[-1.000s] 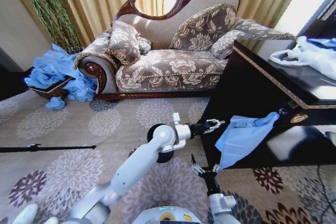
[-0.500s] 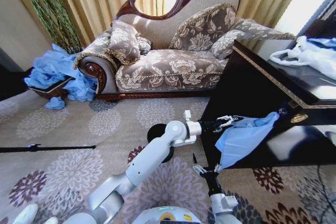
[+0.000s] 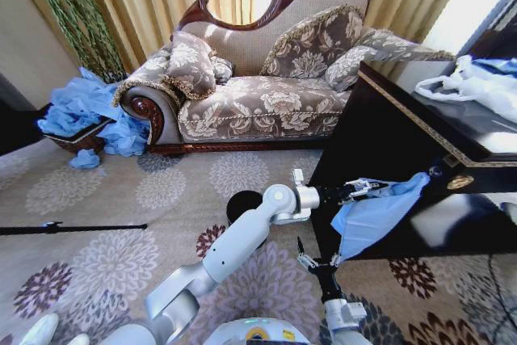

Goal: Place a garbage bag over the trash bin.

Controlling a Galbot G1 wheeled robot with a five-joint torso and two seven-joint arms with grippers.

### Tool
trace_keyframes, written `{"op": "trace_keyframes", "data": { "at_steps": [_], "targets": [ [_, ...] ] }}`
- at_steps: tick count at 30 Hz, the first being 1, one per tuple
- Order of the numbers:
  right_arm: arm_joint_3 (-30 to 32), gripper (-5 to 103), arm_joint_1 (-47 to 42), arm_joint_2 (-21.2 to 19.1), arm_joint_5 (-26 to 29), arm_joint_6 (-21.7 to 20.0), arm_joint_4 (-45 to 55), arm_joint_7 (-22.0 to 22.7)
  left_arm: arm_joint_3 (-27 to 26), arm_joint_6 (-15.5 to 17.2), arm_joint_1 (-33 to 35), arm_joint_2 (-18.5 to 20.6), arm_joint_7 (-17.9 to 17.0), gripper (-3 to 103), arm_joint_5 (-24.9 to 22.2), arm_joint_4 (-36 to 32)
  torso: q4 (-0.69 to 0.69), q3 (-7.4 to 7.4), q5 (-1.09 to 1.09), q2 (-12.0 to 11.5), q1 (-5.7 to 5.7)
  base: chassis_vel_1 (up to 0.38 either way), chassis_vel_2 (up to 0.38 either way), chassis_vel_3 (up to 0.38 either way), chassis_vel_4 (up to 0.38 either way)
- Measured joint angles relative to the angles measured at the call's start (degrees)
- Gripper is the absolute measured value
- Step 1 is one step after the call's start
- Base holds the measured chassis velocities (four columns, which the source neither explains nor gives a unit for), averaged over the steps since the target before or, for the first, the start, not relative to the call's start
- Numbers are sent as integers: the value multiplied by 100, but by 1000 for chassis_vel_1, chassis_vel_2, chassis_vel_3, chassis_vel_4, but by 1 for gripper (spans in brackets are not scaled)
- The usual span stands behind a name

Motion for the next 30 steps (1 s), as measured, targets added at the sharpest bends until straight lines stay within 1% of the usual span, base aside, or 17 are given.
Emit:
{"op": "trace_keyframes", "data": {
  "at_steps": [2,3,7,8,9,10,12,13,15,16,22,24,26,30],
  "targets": [
    [-7,100,3,1,0,2,2,-1,27,7,2,-9,0,50,10,4,0,0,0,0,0,0,0,0,0],
    [-7,100,3,1,0,2,2,-1,27,7,2,-9,0,50,10,4,0,0,0,0,0,0,0,0,0],
    [-10,100,6,2,0,17,1,-4,65,25,19,-15,-5,28,38,7,0,0,0,0,0,0,0,0,0],
    [-10,100,6,2,0,17,1,-4,65,25,19,-15,-5,28,38,7,0,0,0,0,0,0,0,0,0],
    [-10,100,7,2,0,19,1,-4,69,26,20,-22,-5,23,55,18,0,0,0,0,0,0,0,0,0],
    [-10,100,8,2,0,21,1,-4,72,26,22,-33,-5,23,69,27,0,0,0,1,0,0,0,0,0],
    [-7,100,9,-1,0,34,-3,-4,79,26,25,-54,-4,12,90,36,0,0,0,1,0,0,0,0,0],
    [-7,100,9,-1,0,34,-3,-4,79,26,25,-54,-4,12,90,36,0,0,0,1,0,0,0,0,0],
    [-2,100,9,-2,0,43,-8,-4,80,16,27,-71,-3,3,122,45,0,0,0,1,0,0,0,0,0],
    [0,100,7,-2,0,49,-9,-3,80,6,29,-77,-4,1,155,48,0,0,0,1,0,0,0,0,0],
    [-4,100,9,9,0,56,-14,-1,79,-16,49,-43,-41,0,216,12,-1,0,0,1,0,0,0,0,0],
    [-16,100,30,22,-5,60,-29,1,67,-26,83,54,-168,0,219,-86,0,0,0,1,0,0,0,0,0],
    [-19,100,35,24,-5,61,-29,1,67,-28,96,93,-192,0,219,-117,0,0,0,1,0,0,0,0,0],
    [-28,100,44,36,-6,75,-39,2,4,-44,194,331,-301,0,226,-243,0,0,-1,1,0,0,0,0,0]
  ]
}}
